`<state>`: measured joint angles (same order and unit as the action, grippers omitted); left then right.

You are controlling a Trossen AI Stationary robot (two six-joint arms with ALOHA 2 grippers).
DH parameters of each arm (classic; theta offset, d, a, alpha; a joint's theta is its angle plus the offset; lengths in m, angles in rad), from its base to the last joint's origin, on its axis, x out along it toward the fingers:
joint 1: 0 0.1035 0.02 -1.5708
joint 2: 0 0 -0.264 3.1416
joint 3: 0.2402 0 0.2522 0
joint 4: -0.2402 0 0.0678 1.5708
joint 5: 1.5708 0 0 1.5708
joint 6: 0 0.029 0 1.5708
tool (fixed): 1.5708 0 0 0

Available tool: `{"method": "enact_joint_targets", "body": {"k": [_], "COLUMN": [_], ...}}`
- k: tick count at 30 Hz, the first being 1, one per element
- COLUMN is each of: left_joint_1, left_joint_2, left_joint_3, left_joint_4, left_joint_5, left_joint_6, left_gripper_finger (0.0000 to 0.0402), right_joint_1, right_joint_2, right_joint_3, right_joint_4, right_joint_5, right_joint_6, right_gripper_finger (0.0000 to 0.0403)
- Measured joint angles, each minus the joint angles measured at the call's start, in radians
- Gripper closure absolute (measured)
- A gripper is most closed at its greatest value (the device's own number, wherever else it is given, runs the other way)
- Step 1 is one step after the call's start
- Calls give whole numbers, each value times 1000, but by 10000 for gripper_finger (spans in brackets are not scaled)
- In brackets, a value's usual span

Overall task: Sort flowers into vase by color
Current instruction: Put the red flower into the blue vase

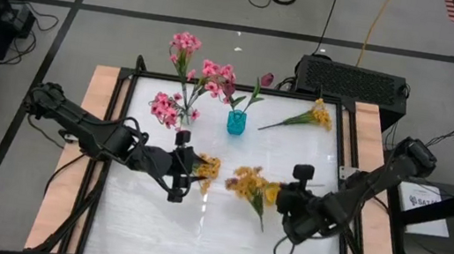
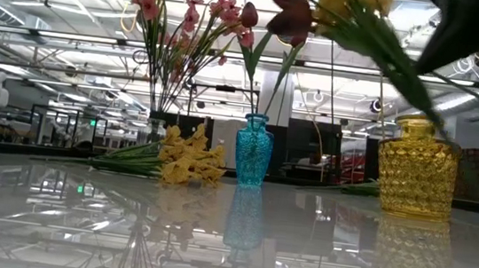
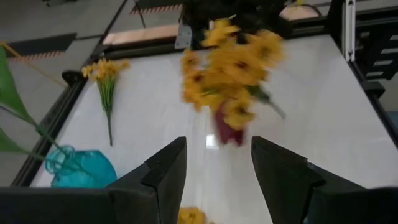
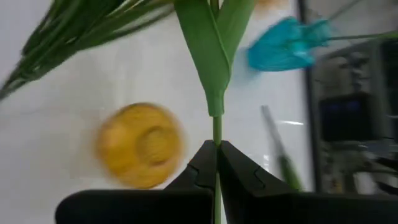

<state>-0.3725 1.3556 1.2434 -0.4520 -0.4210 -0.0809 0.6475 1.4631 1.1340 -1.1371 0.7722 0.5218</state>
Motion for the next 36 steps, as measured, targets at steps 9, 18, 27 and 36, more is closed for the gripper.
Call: {"method": "enact_joint_targets", "body": {"k": [9, 18, 27, 36], "left_joint_1": [0, 3, 13, 13], "left_joint_2": [0, 39, 52, 52], "left_joint_3": [0, 0, 0, 0], "left_joint_4": [17, 20, 24, 21], "left_joint_5": [1, 2, 3, 43], "left_joint_6": [16, 29, 38, 37], "left_gripper_finger": [214, 214, 214, 214], "right_joint_1": [-86, -113, -130, -153], "right_joint_2": [0, 0, 0, 0], "right_joint_3": [73, 139, 139, 138], "right_joint_4": [11, 124, 416, 607], "right_joint_5": [213, 278, 261, 215], "right_joint_6": [-152, -296, -462, -644], "right_gripper_finger": [403, 402, 402, 402]}}
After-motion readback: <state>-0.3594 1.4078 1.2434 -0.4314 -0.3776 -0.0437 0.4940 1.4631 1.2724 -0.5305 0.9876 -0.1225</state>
